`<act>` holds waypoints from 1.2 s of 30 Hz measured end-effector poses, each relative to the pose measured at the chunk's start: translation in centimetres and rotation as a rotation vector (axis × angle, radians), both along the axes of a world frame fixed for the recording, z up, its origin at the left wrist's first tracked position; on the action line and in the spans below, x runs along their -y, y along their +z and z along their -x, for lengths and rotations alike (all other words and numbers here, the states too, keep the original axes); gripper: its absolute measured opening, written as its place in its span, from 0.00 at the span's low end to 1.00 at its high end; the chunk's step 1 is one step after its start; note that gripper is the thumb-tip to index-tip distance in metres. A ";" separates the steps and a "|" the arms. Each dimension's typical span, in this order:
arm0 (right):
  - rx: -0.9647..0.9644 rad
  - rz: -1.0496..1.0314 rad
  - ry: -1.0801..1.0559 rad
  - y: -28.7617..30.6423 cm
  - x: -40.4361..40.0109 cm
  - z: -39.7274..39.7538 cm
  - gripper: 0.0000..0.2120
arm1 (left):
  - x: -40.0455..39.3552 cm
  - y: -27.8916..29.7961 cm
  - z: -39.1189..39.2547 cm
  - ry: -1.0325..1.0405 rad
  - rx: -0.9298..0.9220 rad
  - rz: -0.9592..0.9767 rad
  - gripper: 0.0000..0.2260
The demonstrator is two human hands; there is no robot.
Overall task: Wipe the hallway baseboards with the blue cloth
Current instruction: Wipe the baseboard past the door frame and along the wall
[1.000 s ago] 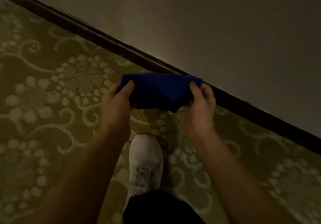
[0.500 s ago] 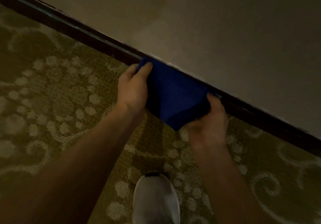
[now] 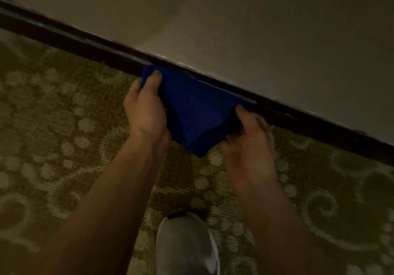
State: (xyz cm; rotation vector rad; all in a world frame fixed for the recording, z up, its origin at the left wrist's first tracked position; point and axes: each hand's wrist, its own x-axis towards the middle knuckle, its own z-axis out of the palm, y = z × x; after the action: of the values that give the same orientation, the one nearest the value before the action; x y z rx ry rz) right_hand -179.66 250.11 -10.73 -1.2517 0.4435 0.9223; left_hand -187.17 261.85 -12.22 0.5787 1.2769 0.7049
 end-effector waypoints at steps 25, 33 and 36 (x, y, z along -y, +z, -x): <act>0.123 0.199 -0.015 2.2 1.2 -2.3 0.07 | 0.3 2.8 -3.7 -0.031 -0.242 0.242 0.13; 0.260 0.432 -0.213 5.6 8.1 -7.2 0.05 | 9.3 3.9 -9.6 -0.151 -0.188 0.386 0.17; 0.220 0.370 -0.111 5.5 7.0 -6.8 0.05 | 6.7 4.7 -7.8 -0.119 -0.171 0.442 0.12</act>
State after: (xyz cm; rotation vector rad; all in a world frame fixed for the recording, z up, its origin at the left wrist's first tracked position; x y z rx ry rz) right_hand -172.87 243.08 -5.25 -1.6284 0.5173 0.6154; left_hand -179.42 255.19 -7.55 0.3519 1.4885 0.2625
